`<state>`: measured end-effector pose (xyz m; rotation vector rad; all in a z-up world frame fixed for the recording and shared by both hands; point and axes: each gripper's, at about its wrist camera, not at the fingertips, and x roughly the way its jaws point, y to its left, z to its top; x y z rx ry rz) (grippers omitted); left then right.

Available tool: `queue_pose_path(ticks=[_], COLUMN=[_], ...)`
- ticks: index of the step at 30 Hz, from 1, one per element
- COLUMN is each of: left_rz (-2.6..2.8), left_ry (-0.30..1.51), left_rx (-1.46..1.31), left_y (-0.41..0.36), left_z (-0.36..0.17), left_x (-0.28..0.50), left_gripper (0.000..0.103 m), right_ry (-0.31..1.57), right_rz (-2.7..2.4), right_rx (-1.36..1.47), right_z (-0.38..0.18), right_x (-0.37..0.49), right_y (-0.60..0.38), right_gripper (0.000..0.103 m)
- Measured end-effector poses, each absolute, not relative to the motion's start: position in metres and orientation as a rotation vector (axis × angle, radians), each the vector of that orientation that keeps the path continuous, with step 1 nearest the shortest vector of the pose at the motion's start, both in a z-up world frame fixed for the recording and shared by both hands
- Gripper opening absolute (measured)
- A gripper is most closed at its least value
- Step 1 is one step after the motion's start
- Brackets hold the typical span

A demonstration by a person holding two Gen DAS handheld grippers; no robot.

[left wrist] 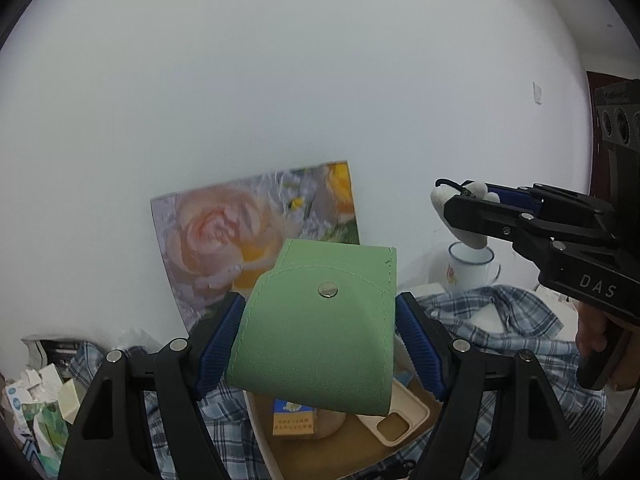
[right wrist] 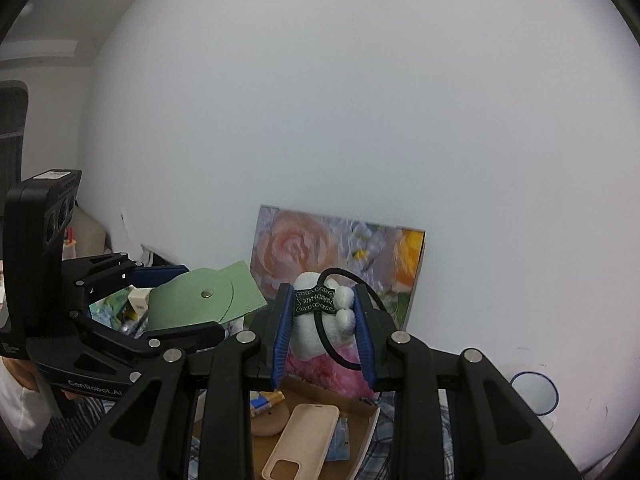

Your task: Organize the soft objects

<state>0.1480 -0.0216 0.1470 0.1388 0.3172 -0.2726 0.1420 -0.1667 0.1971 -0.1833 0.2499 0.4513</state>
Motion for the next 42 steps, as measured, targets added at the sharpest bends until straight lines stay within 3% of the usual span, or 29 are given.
queue_pose_path(ticks=[42], left_rz=[-0.286], left_ry=[0.718], left_rx=[0.061], left_y=[-0.031], left_z=[0.012], left_x=[0.256], left_gripper=[0.079], right_ry=[0.638], right_rz=[0.508], right_rx=[-0.136], right_z=[0.052], right_x=[0.249], right_y=[-0.153], right_gripper=[0.028])
